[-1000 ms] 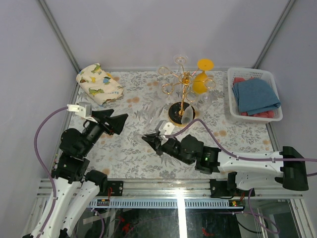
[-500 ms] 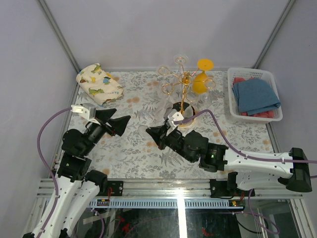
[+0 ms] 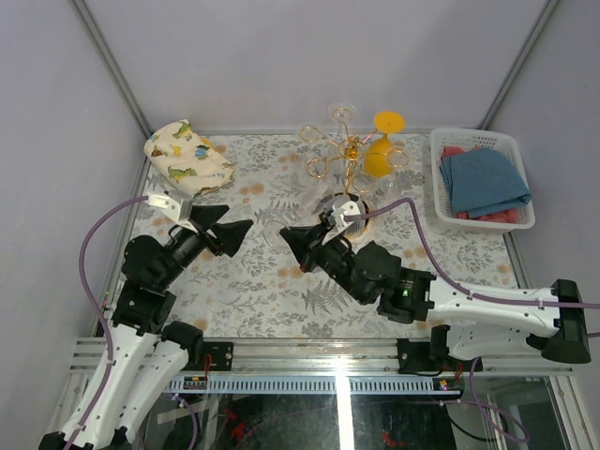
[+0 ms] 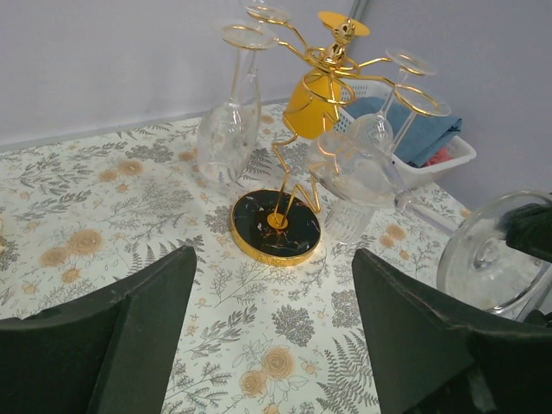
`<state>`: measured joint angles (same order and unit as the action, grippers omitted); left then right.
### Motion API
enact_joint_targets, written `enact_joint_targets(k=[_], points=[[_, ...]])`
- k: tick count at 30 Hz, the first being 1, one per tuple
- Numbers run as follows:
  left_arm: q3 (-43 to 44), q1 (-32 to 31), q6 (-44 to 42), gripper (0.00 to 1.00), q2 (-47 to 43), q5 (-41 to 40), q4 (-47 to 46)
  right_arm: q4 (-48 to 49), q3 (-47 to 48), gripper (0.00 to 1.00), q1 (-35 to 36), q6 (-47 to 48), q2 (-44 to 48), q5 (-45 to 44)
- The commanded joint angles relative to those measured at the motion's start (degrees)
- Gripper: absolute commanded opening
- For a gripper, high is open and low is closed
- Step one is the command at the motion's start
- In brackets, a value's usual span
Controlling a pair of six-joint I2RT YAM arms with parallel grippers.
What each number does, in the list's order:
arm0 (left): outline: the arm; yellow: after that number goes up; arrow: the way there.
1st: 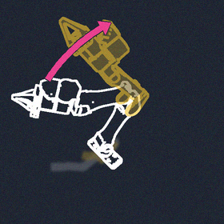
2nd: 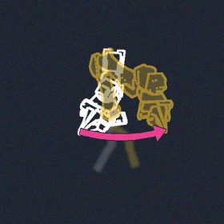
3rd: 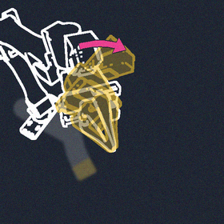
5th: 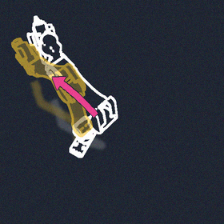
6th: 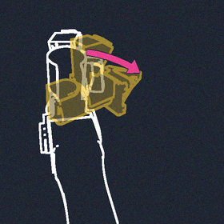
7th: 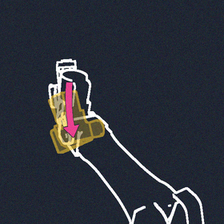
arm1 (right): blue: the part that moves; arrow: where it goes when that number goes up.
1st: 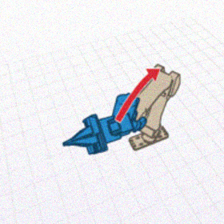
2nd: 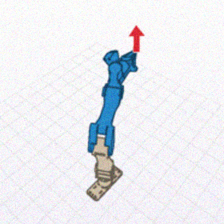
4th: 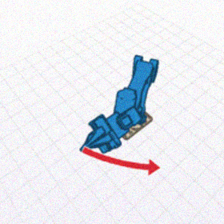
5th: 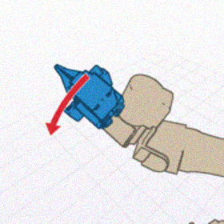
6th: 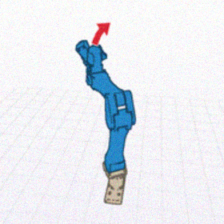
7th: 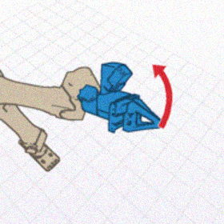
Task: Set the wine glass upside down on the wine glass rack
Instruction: Turn the wine glass upside down at the wine rack.
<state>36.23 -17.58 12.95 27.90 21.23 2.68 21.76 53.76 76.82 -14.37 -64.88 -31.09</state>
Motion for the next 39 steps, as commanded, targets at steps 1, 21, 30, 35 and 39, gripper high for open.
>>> enact_joint_targets(k=[1,21,30,35,39], points=[[2.4,-0.2,1.4,0.7,1.8,2.9,-2.0,7.8,2.2,0.0,-0.2,-3.9,2.8,-4.6],[-7.8,-23.6,2.0,0.71,9.6,-14.1,-18.9,11.2,-6.1,0.0,-0.2,-17.3,13.8,-16.0],[-17.8,-24.3,-0.2,0.73,9.4,-12.6,-47.8,14.8,-7.7,0.0,-0.2,-27.7,13.5,-18.6],[-15.8,-24.4,-0.7,0.72,13.6,-8.1,-55.0,15.6,-8.0,0.0,-0.2,-31.8,12.7,-19.1],[-14.1,-24.9,-1.7,0.72,15.8,-6.0,-57.8,16.5,-8.4,0.0,-0.2,-34.6,12.0,-19.6]])
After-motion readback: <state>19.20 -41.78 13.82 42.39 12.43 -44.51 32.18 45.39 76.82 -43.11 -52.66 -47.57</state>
